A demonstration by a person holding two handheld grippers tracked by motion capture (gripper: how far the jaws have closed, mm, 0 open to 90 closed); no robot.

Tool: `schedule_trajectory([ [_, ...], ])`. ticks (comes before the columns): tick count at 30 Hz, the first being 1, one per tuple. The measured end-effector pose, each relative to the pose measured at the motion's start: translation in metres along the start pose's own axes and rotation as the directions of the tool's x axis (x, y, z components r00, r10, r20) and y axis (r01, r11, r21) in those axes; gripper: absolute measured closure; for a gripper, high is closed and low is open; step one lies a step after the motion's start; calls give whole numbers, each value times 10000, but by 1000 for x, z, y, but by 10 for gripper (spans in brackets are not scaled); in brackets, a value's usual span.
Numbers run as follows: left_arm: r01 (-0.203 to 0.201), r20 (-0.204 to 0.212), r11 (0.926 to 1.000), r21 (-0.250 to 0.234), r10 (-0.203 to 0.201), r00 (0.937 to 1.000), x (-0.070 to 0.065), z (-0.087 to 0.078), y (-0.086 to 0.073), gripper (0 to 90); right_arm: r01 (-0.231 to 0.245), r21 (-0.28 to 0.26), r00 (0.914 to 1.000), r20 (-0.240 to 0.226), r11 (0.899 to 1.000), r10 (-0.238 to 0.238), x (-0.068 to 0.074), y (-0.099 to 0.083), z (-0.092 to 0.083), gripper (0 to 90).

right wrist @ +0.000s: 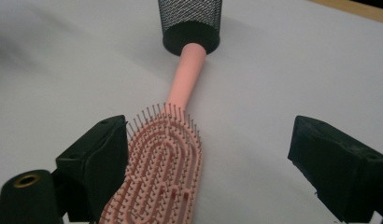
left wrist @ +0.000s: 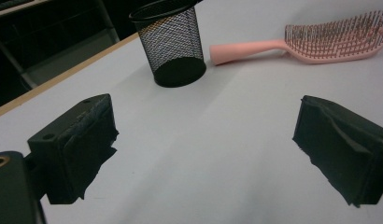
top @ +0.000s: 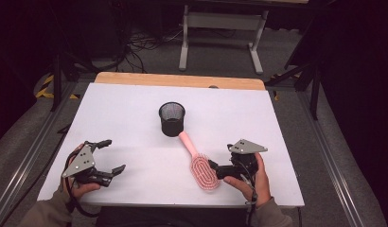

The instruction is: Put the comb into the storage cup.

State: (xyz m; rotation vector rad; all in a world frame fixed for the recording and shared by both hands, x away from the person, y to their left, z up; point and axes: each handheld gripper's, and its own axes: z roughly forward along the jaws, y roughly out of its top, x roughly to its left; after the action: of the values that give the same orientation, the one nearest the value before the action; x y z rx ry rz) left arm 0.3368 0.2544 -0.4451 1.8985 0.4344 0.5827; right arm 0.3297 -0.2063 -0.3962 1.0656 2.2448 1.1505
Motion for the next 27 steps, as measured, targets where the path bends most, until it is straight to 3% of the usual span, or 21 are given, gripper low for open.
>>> schedule_trajectory([
  [8, 12, 90, 10000, 81, -13, 10000, -1, 3, 0, 66, 75, 837, 9995, -314, 9965, -49, 12, 11, 11, 104],
  [12, 3, 153, 10000, 74, -4, 9999, -1, 4, 0, 65, 212, 1518, 9991, -406, 9882, -152, 15, 30, 30, 104],
  [15, 7, 196, 9999, 107, -9, 9998, 0, 5, -1, 66, 453, 2178, 9985, -391, 9749, -377, 16, 40, 47, 127],
  [16, 44, 218, 9999, 130, -47, 9998, 0, 5, -1, 66, 576, 2719, 9978, -470, 9606, -465, 14, 48, 61, 140],
  [18, -39, 259, 9998, 179, 34, 9997, -1, 7, -1, 66, 617, 2907, 9976, -495, 9548, -494, 13, 51, 65, 147],
  [19, -52, 309, 9998, 204, 46, 9995, -1, 7, -1, 66, 428, 3384, 9982, -551, 9400, -256, 8, 60, 78, 184],
  [20, -69, 300, 9997, 219, 63, 9995, -1, 7, -1, 66, 428, 3384, 9982, -551, 9400, -256, 8, 60, 78, 184],
  [27, -72, 362, 9997, 214, 64, 9993, -2, 9, -1, 67, 171, 4298, 9995, -313, 9028, -40, 5, 80, 106, 264],
])
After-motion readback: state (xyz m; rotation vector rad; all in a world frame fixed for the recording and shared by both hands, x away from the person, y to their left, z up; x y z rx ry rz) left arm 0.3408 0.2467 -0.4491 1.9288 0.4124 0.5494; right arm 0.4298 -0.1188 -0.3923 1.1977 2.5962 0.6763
